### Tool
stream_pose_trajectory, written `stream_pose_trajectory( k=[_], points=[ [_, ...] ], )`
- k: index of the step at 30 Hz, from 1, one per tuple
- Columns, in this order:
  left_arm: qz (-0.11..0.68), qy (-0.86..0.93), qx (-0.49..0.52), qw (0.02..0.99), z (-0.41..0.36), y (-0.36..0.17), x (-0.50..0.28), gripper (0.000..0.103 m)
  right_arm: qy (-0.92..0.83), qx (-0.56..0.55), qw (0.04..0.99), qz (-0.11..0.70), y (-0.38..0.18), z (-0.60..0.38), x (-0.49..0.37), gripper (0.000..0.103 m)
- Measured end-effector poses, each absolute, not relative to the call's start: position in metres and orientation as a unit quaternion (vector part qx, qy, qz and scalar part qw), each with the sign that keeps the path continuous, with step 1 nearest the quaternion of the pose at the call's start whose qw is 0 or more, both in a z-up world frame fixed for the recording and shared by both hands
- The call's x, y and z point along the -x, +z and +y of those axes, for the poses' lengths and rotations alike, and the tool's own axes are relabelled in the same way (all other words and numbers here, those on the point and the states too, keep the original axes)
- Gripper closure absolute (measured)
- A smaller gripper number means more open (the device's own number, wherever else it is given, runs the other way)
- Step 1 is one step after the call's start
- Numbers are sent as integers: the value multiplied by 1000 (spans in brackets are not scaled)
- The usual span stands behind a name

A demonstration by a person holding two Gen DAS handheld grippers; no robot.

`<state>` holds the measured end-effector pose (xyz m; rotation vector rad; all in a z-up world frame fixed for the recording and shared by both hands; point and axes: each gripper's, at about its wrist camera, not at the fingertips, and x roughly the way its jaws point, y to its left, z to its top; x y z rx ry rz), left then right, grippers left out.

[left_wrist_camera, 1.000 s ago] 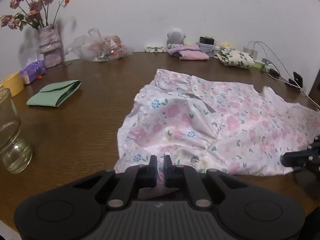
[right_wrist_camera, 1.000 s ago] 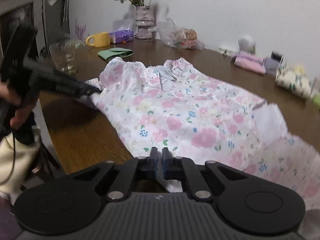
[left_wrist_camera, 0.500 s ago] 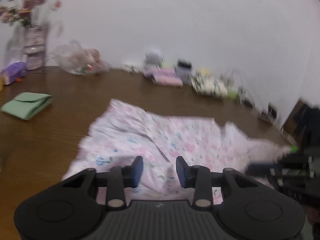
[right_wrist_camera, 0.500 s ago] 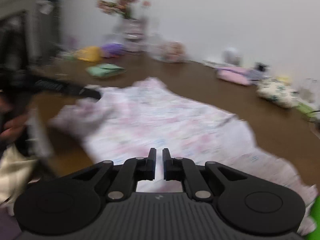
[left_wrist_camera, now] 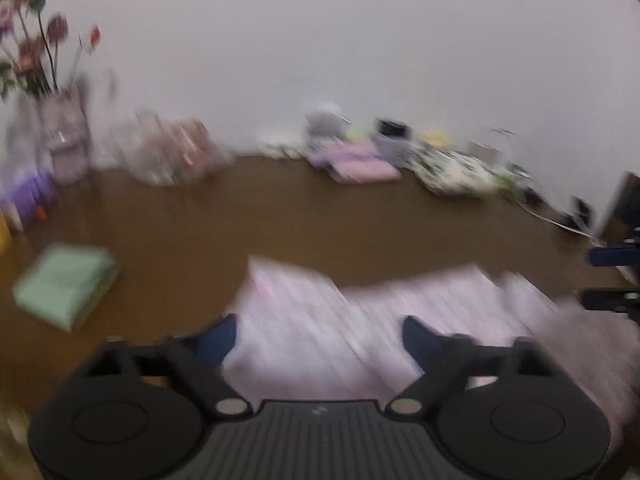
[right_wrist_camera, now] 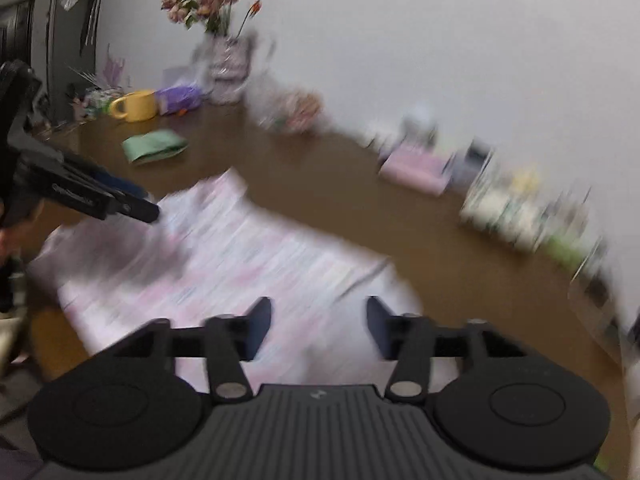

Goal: Fold clothes

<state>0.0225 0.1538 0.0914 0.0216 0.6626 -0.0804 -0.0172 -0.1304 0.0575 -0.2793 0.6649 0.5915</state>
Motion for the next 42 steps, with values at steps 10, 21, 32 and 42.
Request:
stream_pose_trajectory(
  k=[10, 21, 32, 42],
  points=[
    [434, -22, 21, 900, 165, 45, -127, 24, 259, 101, 854, 439, 40, -107, -126, 50],
    [398, -39, 23, 916, 164, 64, -100, 102, 238, 105, 866, 428, 40, -92, -127, 101],
    [308, 7, 124, 943, 165, 43, 90, 100, 241, 98, 922, 285, 52, -152, 84, 101],
    [233, 37, 186, 954, 183, 69, 131, 55, 261, 52, 925, 270, 40, -185, 139, 80]
  ],
)
